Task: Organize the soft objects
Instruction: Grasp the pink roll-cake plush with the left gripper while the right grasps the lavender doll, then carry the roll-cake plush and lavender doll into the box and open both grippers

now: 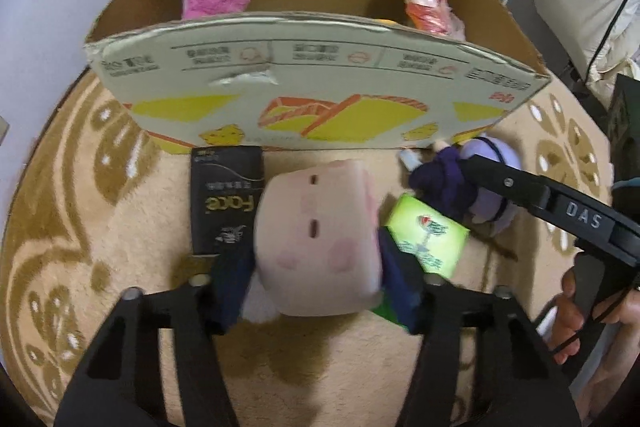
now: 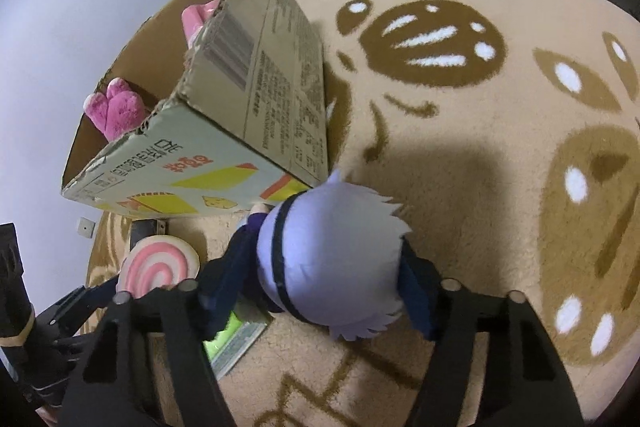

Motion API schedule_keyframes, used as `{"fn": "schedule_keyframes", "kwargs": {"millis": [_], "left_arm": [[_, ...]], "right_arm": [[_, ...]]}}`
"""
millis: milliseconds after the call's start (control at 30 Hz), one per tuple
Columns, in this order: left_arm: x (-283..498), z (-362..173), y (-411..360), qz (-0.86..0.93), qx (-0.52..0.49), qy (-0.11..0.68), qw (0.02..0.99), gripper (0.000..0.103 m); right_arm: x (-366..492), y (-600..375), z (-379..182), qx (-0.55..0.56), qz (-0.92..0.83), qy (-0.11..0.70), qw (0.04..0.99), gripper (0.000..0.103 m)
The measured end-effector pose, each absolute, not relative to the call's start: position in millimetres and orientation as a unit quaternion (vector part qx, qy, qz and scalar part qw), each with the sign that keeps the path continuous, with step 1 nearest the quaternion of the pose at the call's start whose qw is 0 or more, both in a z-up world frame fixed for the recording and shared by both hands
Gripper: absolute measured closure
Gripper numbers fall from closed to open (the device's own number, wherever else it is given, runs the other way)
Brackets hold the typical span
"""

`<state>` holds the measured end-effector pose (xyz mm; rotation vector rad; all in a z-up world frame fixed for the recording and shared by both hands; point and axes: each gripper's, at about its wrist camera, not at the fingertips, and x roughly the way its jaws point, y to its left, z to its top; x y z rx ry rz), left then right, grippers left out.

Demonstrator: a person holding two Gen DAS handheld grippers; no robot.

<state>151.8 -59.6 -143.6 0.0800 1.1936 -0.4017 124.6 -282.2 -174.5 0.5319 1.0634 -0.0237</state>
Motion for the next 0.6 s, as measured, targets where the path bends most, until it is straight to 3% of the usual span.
{"fn": "schedule_keyframes", "kwargs": {"millis": [300, 600], "left_arm": [[145, -139, -63, -0.191, 0.062, 0.536, 0.82, 0.071], [135, -122, -54, -0.174, 0.064, 0.512, 0.839, 0.075]], "right_arm": [[117, -268, -154, 0.198, -0.019, 0.483, 0.853, 0.042], [102, -262, -128, 0.186, -0.012, 0.458, 0.869, 0.043]]}}
